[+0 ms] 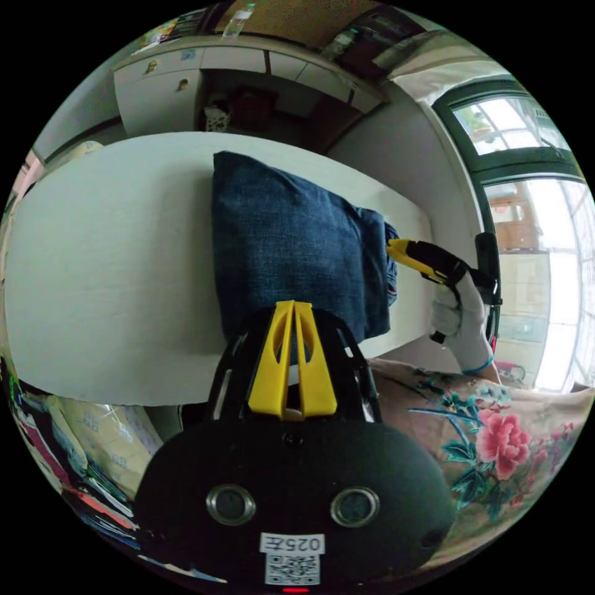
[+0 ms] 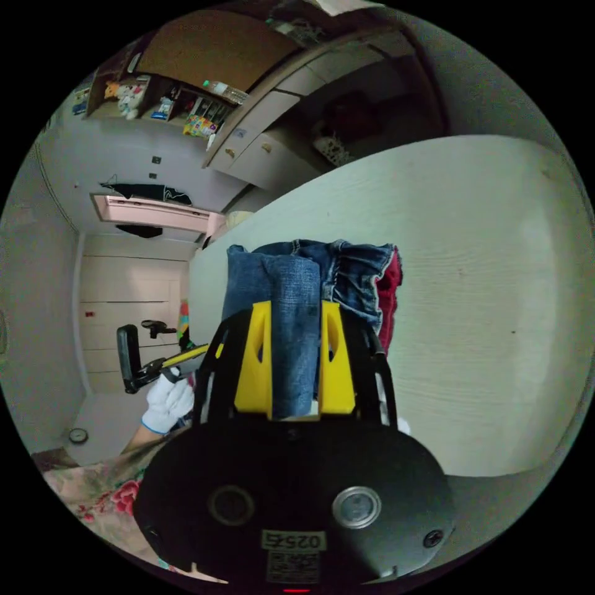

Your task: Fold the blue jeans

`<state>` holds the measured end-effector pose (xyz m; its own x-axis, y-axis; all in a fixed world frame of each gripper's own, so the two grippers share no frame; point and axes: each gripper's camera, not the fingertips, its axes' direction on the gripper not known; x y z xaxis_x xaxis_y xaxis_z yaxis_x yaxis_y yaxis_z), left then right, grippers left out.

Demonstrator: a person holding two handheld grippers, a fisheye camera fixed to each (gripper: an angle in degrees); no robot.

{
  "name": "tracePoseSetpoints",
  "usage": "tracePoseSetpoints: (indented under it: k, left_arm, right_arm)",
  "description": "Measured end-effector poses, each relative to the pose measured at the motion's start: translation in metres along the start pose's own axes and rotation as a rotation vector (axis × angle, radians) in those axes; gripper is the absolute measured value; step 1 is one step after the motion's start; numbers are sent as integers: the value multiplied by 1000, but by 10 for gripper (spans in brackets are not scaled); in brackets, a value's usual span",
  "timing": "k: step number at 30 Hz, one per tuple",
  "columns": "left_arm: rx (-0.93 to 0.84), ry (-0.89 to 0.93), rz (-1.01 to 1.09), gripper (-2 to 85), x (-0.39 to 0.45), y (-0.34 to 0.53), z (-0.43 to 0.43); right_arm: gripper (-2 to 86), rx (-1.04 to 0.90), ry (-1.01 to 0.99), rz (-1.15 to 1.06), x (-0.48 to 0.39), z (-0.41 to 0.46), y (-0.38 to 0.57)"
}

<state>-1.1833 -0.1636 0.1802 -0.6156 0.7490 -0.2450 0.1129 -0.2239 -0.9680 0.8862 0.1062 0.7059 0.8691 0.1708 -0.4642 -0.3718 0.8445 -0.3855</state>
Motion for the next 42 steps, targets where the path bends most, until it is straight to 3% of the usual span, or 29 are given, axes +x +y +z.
tracePoseSetpoints:
  k: [2, 6, 13, 19, 23, 30, 35, 37, 39, 42]
  left_arm:
    - [3, -15, 23, -9, 1, 2, 3]
    - [-15, -2, 7, -9, -6, 1, 19]
    - [-11, 80, -41, -9, -13, 7, 24]
    - [83, 37, 63, -9, 32, -2, 15]
    - [-105, -36, 167, -9, 39, -31, 110]
    - [-160, -104, 192, -9, 39, -33, 133]
    - [-67, -10, 221, -9, 44, 3, 87]
    - [-62, -28, 231, -9, 50, 18, 72]
    - [-41, -62, 257, -9, 58, 32, 61]
    - [-23, -43, 290, -9, 72, 41, 55]
  right_arm:
    - [111, 26, 45, -33, -9, -13, 8]
    - [108, -69, -59, -21, -5, 10, 7]
    - [16, -30, -51, -201, -61, -24, 25]
    - [8, 78, 116, -175, -73, -81, 50]
    - [11, 25, 334, -77, -16, -27, 39]
    - [5, 16, 288, -126, -41, -37, 36]
    - [2, 100, -222, -41, -67, -85, 44]
    - [2, 104, -306, -47, -82, -96, 51]
    - [2, 113, -312, -67, -94, -110, 61]
    - [2, 162, -98, -98, -96, -130, 72]
